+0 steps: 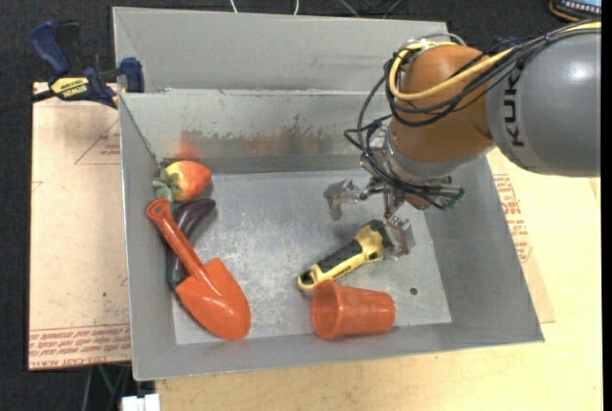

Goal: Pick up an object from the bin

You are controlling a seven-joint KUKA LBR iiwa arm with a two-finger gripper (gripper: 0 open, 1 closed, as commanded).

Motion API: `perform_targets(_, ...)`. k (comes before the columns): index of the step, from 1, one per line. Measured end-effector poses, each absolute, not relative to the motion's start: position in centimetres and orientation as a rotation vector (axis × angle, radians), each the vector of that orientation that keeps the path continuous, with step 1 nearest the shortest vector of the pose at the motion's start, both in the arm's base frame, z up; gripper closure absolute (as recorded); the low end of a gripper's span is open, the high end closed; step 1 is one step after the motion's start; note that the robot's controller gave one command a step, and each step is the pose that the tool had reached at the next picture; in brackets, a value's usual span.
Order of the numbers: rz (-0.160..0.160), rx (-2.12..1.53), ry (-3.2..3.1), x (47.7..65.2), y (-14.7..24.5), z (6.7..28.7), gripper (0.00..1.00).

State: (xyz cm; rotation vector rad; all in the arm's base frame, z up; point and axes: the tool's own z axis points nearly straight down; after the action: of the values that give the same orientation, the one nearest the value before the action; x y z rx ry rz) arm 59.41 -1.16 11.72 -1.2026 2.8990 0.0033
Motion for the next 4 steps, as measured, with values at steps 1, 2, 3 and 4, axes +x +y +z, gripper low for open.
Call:
perform_targets(1,0.0,-0.926,2.992,58.3,0.1,7.4,0.0)
perform_targets(2,0.004,-1.66,2.661,59.4,2.2,7.0,1.0)
perform_targets(3,0.004,-1.66,2.661,59.4,2.2,7.0,1.0)
perform_targets(4,0.008,-1.659,2.664,59.2,2.2,7.6,1.0)
